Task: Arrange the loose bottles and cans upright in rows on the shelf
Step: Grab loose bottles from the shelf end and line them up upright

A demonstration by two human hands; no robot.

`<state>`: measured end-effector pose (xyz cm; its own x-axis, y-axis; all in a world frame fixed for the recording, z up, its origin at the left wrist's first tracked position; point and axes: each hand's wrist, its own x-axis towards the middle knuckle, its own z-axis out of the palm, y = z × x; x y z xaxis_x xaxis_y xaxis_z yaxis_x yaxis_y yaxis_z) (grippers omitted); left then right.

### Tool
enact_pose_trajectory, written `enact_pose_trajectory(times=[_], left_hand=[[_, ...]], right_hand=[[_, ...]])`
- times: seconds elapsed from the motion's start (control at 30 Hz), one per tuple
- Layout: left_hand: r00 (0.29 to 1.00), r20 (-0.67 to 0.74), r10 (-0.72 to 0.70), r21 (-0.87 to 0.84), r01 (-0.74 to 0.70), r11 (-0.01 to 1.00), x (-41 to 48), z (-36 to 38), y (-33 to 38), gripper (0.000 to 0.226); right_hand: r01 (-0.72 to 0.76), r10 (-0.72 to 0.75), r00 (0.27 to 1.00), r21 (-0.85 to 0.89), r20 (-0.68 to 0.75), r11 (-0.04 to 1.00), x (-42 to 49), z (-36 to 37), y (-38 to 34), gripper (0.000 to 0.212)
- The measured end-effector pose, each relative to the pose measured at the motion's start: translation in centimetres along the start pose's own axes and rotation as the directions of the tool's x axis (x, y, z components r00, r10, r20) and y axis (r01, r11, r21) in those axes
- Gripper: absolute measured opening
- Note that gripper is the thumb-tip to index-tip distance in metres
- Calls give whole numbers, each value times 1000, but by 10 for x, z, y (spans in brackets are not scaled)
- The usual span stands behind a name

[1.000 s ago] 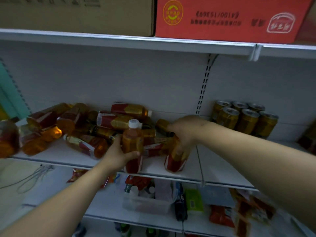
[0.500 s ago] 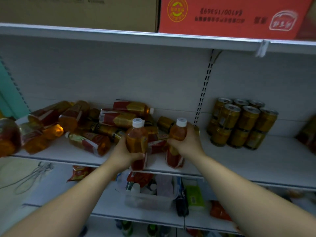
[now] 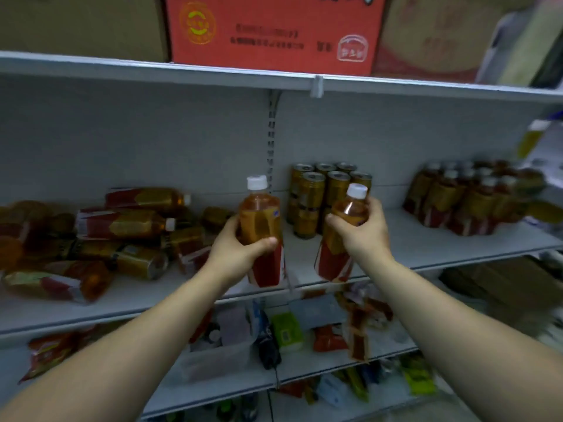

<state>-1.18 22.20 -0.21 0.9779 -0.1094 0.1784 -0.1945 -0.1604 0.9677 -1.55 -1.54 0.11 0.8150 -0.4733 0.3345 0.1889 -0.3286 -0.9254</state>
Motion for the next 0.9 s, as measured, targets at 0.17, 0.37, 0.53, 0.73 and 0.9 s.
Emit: enact_pose_trajectory(times=[0.17, 0.37, 0.53, 0.73, 0.9], left_hand=[[994, 105, 38, 2, -38, 999, 9, 98, 28, 61], [988, 131, 75, -60, -68, 996, 29, 244, 57, 58], [987, 157, 27, -19, -24, 1000, 44, 348, 59, 59], [981, 189, -51, -2, 52, 999, 71, 422, 45, 70], [977, 209, -32, 37, 25, 999, 102, 465, 15, 62]], right_hand=[[15, -20, 993, -50, -114, 999, 32, -103, 15, 66], [-2, -21, 986, -140, -167, 990, 73, -233, 47, 67], [-39, 11, 989, -195, -144, 980, 99, -323, 78, 64], [-83, 60, 991, -199, -117, 977, 136, -372, 108, 60], [-104, 87, 991, -169, -105, 980, 178, -381, 142, 60]])
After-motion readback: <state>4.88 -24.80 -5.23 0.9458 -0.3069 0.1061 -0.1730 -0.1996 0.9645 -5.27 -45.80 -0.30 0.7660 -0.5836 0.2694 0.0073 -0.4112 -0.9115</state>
